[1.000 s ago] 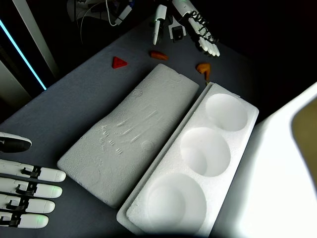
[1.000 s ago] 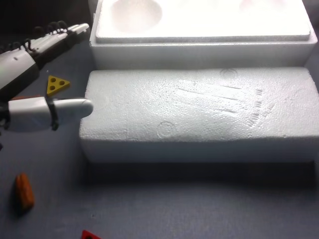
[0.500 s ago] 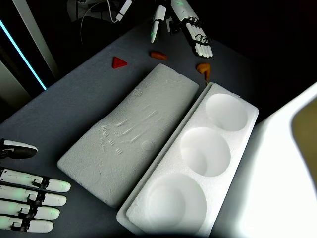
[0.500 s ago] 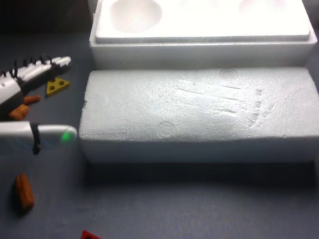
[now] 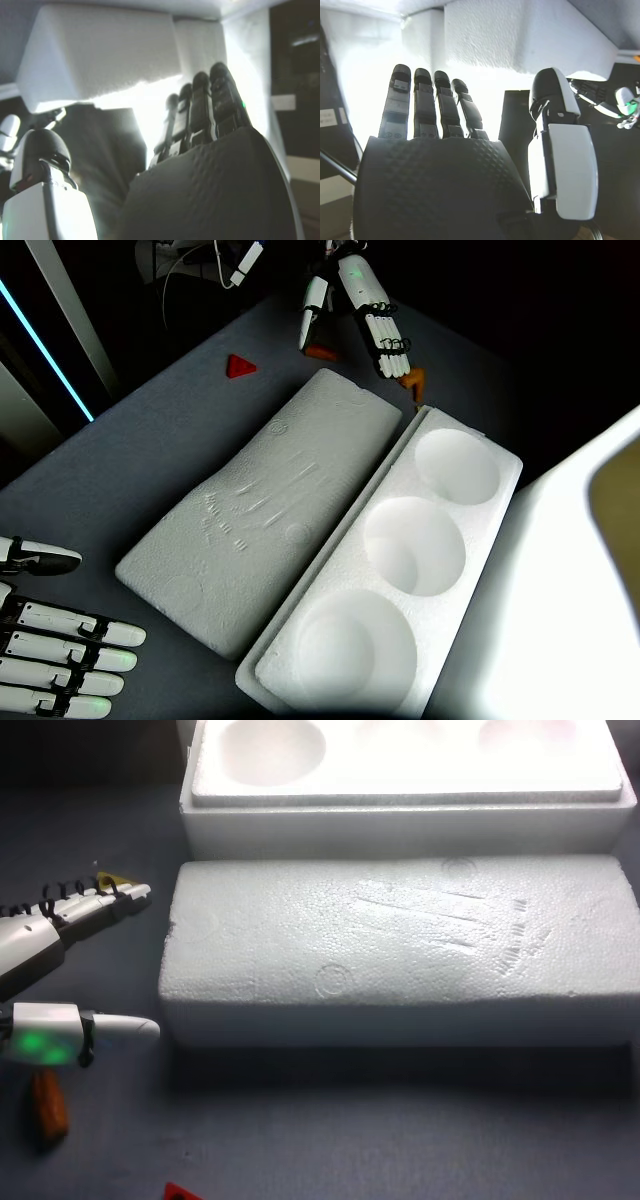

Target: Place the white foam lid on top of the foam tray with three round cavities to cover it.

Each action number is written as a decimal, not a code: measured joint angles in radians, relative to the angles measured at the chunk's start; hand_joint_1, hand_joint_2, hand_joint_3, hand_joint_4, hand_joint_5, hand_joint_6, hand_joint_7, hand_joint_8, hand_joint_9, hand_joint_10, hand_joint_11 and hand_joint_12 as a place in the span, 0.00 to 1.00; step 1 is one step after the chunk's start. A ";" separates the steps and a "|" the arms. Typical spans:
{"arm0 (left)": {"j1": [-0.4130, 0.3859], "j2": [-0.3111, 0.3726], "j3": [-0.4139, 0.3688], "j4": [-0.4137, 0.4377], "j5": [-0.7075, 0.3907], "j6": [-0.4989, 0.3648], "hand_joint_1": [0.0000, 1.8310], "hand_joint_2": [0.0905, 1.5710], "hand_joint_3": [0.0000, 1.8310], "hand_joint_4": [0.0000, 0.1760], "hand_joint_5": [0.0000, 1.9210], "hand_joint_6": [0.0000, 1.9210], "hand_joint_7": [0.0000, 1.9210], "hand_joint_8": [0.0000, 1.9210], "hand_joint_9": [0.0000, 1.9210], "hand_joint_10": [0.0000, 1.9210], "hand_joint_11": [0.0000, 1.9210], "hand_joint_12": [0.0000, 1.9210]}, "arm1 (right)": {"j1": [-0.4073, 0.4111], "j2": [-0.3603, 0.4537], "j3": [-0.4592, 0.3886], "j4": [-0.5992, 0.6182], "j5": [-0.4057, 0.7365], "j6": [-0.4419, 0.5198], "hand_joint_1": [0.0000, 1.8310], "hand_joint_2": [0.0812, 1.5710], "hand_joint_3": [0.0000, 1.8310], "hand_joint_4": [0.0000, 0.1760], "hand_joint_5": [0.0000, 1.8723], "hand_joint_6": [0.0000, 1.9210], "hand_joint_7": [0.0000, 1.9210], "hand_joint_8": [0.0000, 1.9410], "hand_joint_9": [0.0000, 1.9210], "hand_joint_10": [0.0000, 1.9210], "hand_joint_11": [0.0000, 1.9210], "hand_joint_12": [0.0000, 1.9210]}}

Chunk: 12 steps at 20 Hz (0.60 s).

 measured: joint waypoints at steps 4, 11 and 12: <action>0.000 -0.020 0.007 -0.025 0.005 0.013 0.29 0.58 0.00 0.00 0.05 0.01 0.00 0.00 0.00 0.00 0.00 0.00 | 0.028 -0.035 0.029 0.000 -0.032 0.008 0.24 0.76 0.00 0.00 0.00 0.00 0.00 0.00 0.00 0.00 0.00 0.00; 0.000 -0.052 0.021 -0.063 0.007 0.020 0.28 0.58 0.00 0.00 0.06 0.01 0.00 0.00 0.00 0.00 0.00 0.00 | 0.062 -0.085 0.062 0.011 -0.085 0.012 0.31 0.74 0.00 0.00 0.00 0.00 0.00 0.00 0.00 0.00 0.00 0.00; 0.000 -0.058 0.025 -0.064 0.009 0.021 0.28 0.57 0.00 0.00 0.06 0.01 0.00 0.00 0.00 0.00 0.00 0.00 | 0.063 -0.095 0.070 0.014 -0.088 0.013 0.31 0.74 0.00 0.00 0.00 0.00 0.00 0.00 0.00 0.00 0.00 0.00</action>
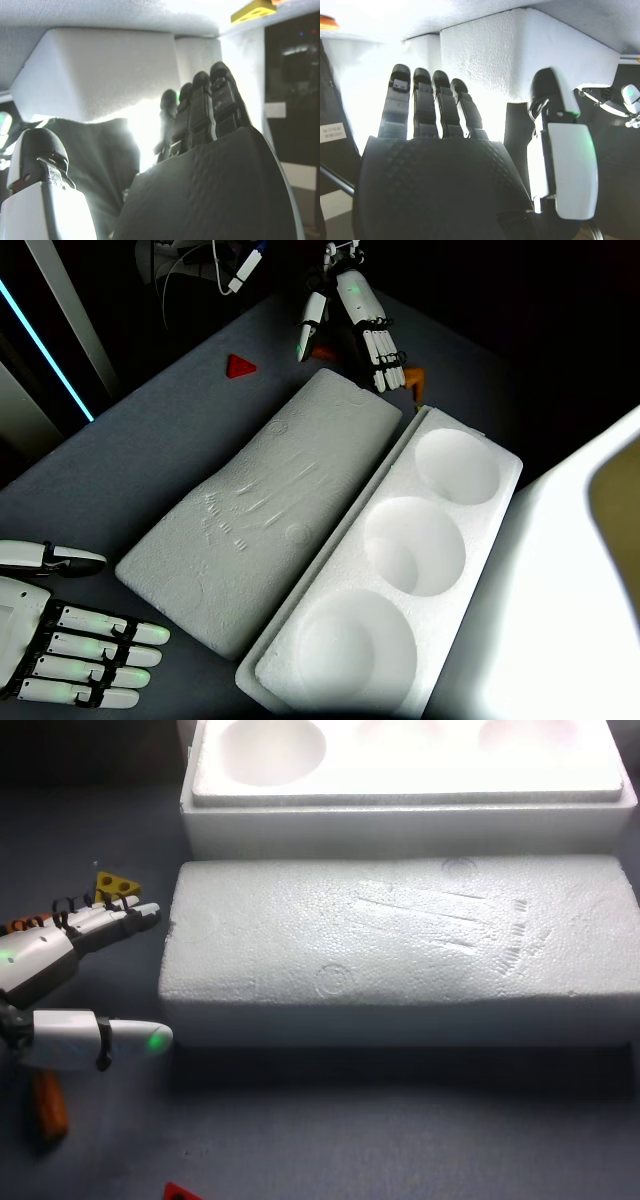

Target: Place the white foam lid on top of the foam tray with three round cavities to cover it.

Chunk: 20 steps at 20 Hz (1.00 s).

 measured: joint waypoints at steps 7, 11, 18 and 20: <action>-0.001 -0.032 0.006 -0.022 -0.001 0.001 0.29 0.58 0.00 0.00 0.07 0.01 0.00 0.00 0.00 0.00 0.00 0.00 | 0.037 -0.041 0.036 0.007 -0.034 0.005 0.29 0.73 0.00 0.00 0.00 0.00 0.00 0.00 0.00 0.00 0.02 0.01; -0.001 -0.045 0.013 -0.046 -0.006 0.001 0.28 0.59 0.00 0.00 0.06 0.00 0.00 0.00 0.00 0.00 0.00 0.00 | 0.044 -0.053 0.046 0.015 -0.041 0.005 0.30 0.72 0.01 0.00 0.00 0.00 0.00 0.00 0.00 0.00 0.00 0.22; -0.001 -0.063 0.014 -0.052 -0.027 -0.015 0.25 0.65 0.02 0.00 0.08 0.01 0.00 0.00 0.00 0.00 0.00 0.00 | 0.059 -0.067 0.046 0.026 -0.047 0.006 0.25 0.74 0.00 0.00 0.03 0.01 0.02 0.00 0.04 0.02 0.00 0.68; 0.000 -0.063 0.009 -0.052 -0.045 -0.026 0.23 0.69 0.01 0.00 0.09 0.01 0.00 0.00 0.00 0.00 0.00 0.00 | 0.059 -0.067 0.040 0.028 -0.039 0.013 0.24 0.76 0.00 0.00 0.05 0.01 0.05 0.01 0.07 0.05 0.00 0.76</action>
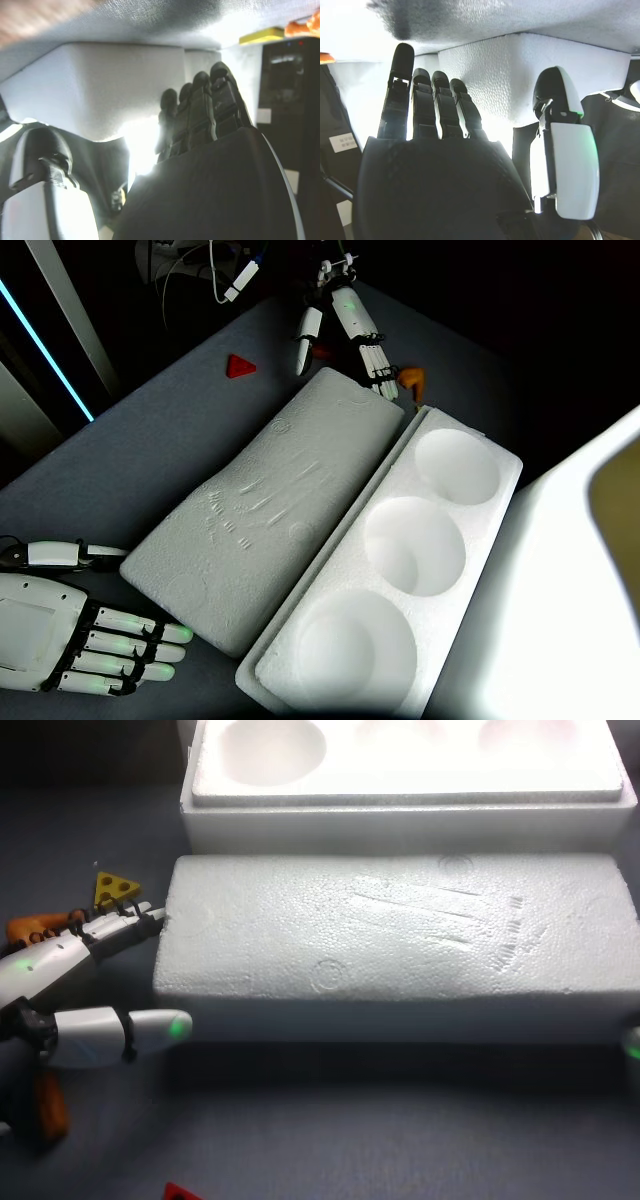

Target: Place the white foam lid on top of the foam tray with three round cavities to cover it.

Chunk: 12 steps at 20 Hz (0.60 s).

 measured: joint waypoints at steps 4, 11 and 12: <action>0.011 0.010 -0.029 -0.010 -0.033 -0.012 0.25 0.72 0.01 0.00 0.11 0.01 0.00 0.00 0.00 0.00 0.00 0.00 | 0.000 0.009 -0.036 0.007 0.037 0.006 0.28 0.79 0.00 0.00 0.08 0.02 0.07 0.00 0.04 0.17 0.00 0.77; 0.073 0.081 -0.111 -0.004 -0.147 -0.038 0.26 0.70 0.00 0.00 0.10 0.00 0.00 0.00 0.00 0.00 0.00 0.00 | -0.018 0.079 -0.122 -0.028 0.140 0.020 0.23 0.78 0.00 0.00 0.00 0.19 0.03 0.00 0.00 0.16 0.00 0.79; 0.073 0.087 -0.119 -0.003 -0.157 -0.038 0.28 0.69 0.00 0.00 0.10 0.00 0.00 0.00 0.00 0.00 0.00 0.00 | -0.027 0.093 -0.135 -0.032 0.159 0.022 0.23 0.77 0.00 0.00 0.00 0.20 0.04 0.01 0.00 0.15 0.00 0.76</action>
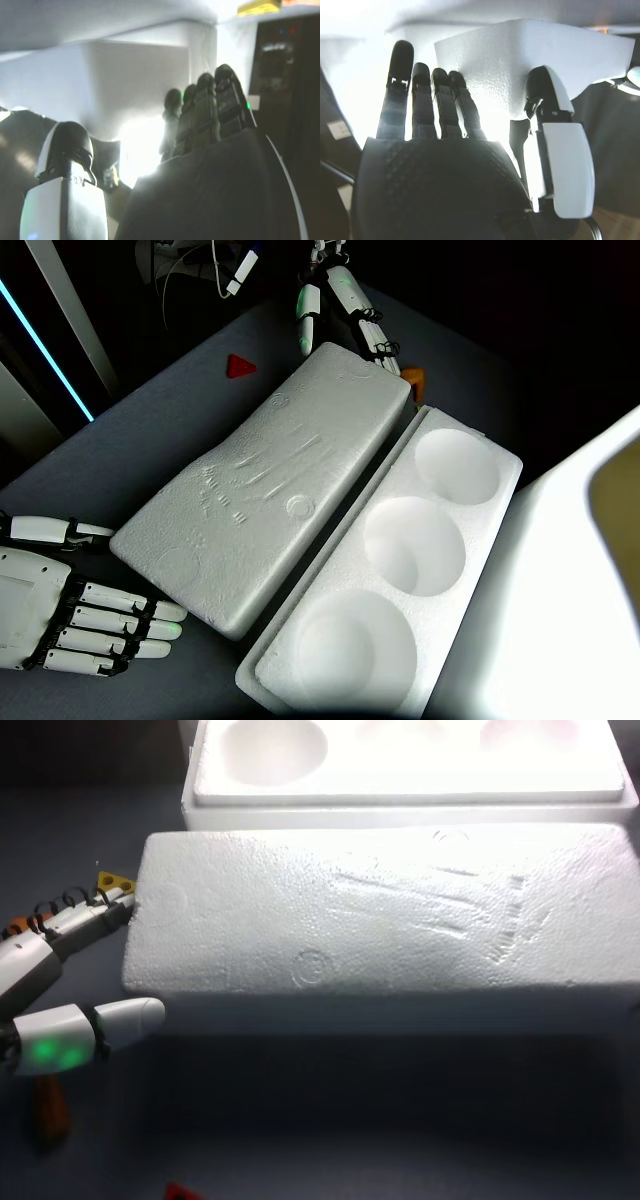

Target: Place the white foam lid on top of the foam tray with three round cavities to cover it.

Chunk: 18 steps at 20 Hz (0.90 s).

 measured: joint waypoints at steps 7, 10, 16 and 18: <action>-0.031 0.037 -0.024 0.038 -0.084 -0.006 0.27 0.69 0.00 0.00 0.10 0.00 0.00 0.00 0.00 0.00 0.00 0.00 | -0.039 0.092 -0.045 -0.024 0.136 0.004 0.22 0.78 0.00 0.00 0.00 0.24 0.01 0.00 0.00 0.00 0.00 0.42; -0.095 0.037 0.004 0.046 -0.068 -0.006 0.26 0.69 0.00 0.00 0.09 0.00 0.00 0.00 0.00 0.00 0.00 0.00 | -0.001 0.096 -0.028 -0.027 0.133 0.006 0.23 0.78 0.00 0.00 0.00 0.26 0.00 0.00 0.00 0.00 0.00 0.02; -0.220 0.004 0.092 0.071 0.011 -0.006 0.37 0.71 0.00 0.00 0.12 0.01 0.00 0.00 0.00 0.00 0.02 0.01 | 0.132 0.102 0.045 -0.052 0.026 0.000 0.21 0.79 0.00 0.00 0.00 0.25 0.04 0.01 0.00 0.13 0.00 0.86; -0.265 -0.004 0.116 0.076 0.040 -0.006 0.39 0.71 0.00 0.00 0.14 0.00 0.01 0.00 0.00 0.00 0.00 0.26 | 0.176 0.101 0.061 -0.055 -0.017 -0.010 0.17 0.80 0.00 0.00 0.00 0.19 0.04 0.00 0.00 0.10 0.00 0.82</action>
